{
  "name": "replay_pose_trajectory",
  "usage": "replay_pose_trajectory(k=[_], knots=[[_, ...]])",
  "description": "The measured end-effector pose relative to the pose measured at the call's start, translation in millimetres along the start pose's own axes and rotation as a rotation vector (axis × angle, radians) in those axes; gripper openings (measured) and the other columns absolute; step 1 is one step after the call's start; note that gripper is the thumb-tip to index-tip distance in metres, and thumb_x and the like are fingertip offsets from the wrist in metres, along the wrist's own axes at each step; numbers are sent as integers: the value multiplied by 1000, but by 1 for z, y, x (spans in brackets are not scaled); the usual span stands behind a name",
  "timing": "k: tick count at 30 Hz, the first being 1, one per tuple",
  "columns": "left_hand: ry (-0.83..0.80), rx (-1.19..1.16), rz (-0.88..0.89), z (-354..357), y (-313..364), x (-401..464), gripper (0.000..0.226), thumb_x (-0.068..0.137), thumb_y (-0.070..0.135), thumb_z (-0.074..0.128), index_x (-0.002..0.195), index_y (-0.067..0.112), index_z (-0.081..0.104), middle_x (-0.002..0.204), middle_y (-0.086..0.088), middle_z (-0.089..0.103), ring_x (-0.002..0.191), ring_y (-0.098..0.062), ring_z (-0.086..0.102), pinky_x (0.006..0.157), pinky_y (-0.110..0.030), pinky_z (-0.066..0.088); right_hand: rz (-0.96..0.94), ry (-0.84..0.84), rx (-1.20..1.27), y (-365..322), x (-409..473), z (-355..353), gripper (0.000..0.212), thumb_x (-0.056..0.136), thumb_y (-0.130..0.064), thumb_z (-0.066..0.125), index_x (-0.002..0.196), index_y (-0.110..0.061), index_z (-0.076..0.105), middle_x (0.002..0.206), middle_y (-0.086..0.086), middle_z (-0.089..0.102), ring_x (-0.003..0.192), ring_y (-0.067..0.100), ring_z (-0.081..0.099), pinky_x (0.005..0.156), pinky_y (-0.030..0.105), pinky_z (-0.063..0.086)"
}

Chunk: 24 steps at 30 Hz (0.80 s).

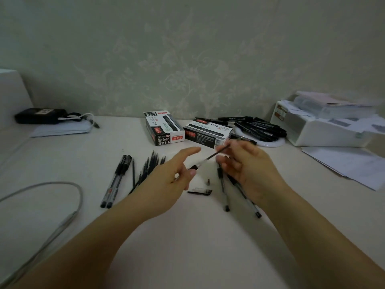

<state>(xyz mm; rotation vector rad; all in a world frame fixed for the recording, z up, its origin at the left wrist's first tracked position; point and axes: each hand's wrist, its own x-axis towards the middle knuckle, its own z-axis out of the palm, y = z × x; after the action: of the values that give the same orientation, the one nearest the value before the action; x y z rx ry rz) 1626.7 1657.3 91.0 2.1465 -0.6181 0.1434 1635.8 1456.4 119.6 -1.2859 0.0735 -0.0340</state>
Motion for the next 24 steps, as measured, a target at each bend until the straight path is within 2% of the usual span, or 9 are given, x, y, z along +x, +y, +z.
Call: replay_pose_trajectory(k=[2, 4, 6, 10, 13, 16, 21, 24], knots=[[10, 27, -15, -1, -2, -1, 40, 99, 35, 43, 134, 52, 36, 77, 19, 57, 72, -1, 56, 65, -7, 41, -96, 138, 7, -12, 6, -14, 17, 99, -23, 56, 100, -13, 69, 84, 0, 77, 66, 9, 69, 59, 20, 56], [21, 61, -22, -2, -2, -2, 37, 99, 35, 43, 132, 50, 39, 80, 20, 58, 75, -3, 57, 68, -9, 45, -201, 252, -327, -18, 14, -34, 15, 96, -26, 62, 95, -17, 73, 73, -4, 74, 60, 6, 65, 58, 19, 54], [21, 86, -30, -2, -2, -2, 35, 99, 34, 43, 131, 49, 41, 82, 21, 57, 76, -1, 58, 72, -15, 47, -285, 348, -772, -17, 22, -53, 13, 93, -29, 66, 88, -21, 75, 69, -4, 72, 63, 9, 66, 65, 26, 55], [23, 133, -31, -2, -2, -3, 33, 99, 34, 43, 130, 47, 43, 83, 22, 56, 76, 1, 58, 68, -14, 46, -341, 468, -1183, -8, 32, -72, 16, 90, -26, 70, 78, -17, 75, 74, 3, 71, 64, 15, 62, 61, 24, 49], [39, 173, -39, -2, -4, -4, 30, 99, 35, 44, 126, 46, 46, 78, 16, 57, 73, 0, 58, 62, -11, 44, -298, 465, -1318, -1, 36, -77, 16, 90, -24, 70, 86, -10, 77, 78, 10, 72, 70, 23, 65, 68, 31, 53], [61, 216, -46, -2, -3, -4, 25, 99, 35, 44, 121, 43, 50, 76, 11, 57, 72, -2, 57, 62, -13, 45, -250, 442, -1387, 1, 36, -78, 14, 90, -22, 69, 87, -10, 76, 79, 10, 71, 70, 25, 64, 66, 31, 53], [135, 322, -82, -6, -4, -3, 17, 96, 41, 48, 112, 41, 54, 78, 16, 56, 67, 2, 54, 55, -10, 33, -216, 433, -1430, 1, 37, -77, 14, 91, -21, 67, 89, -10, 76, 81, 11, 70, 73, 25, 64, 69, 33, 54], [217, 385, -152, -11, -9, -3, 14, 93, 41, 54, 106, 35, 57, 81, 16, 58, 70, 2, 53, 58, -15, 35, -208, 428, -1433, 1, 38, -77, 14, 91, -20, 66, 91, -10, 76, 82, 11, 70, 72, 25, 63, 66, 30, 50]])
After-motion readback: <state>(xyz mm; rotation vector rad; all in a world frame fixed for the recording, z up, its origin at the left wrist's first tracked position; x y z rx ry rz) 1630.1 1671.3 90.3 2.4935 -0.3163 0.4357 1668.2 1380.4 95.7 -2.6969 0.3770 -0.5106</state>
